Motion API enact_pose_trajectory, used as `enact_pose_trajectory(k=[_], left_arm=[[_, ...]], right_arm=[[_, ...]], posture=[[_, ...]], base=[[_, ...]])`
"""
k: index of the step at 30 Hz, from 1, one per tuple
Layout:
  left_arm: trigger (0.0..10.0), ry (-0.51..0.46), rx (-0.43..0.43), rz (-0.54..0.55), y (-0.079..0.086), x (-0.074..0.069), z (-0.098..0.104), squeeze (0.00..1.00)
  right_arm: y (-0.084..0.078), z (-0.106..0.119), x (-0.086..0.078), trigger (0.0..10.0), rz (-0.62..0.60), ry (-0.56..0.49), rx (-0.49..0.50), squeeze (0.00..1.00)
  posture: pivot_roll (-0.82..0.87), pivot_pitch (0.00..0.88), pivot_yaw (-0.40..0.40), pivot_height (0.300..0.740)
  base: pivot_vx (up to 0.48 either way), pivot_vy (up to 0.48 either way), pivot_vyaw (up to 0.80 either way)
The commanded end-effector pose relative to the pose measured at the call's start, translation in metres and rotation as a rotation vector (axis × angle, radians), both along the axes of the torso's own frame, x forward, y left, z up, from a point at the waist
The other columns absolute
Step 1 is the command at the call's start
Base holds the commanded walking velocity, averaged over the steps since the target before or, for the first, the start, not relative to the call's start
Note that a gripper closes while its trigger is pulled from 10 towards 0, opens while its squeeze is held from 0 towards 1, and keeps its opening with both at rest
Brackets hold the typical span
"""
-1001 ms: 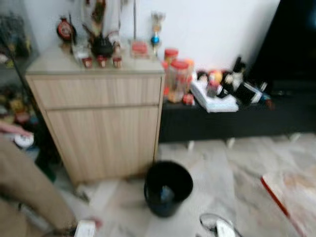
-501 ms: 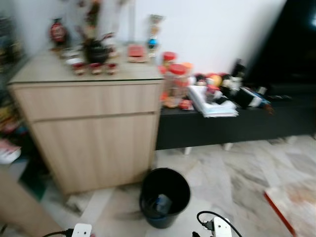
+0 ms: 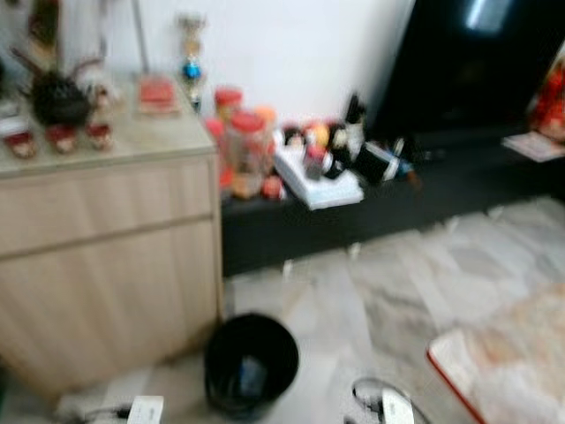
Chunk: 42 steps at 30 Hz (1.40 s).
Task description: Picking trash to rubbish bin
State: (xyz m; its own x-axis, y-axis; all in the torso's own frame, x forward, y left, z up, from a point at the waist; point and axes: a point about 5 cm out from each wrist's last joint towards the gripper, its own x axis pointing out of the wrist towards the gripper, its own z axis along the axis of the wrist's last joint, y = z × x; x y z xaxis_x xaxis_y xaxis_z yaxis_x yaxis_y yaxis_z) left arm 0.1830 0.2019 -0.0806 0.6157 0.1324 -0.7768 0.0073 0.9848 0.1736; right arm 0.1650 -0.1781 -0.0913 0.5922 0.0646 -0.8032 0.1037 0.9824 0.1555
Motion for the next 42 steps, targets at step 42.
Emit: enact_pose_trajectory(k=[42], left_arm=[[10.0, -0.013, -0.016, -0.02, 0.007, 0.004, 0.004, 0.0]], right_arm=[[0.01, 0.002, 0.006, 10.0, 0.018, -0.027, 0.022, 0.0]], posture=[[0.15, 0.043, -0.097, 0.74]], base=[[0.283, 0.0, 0.17]])
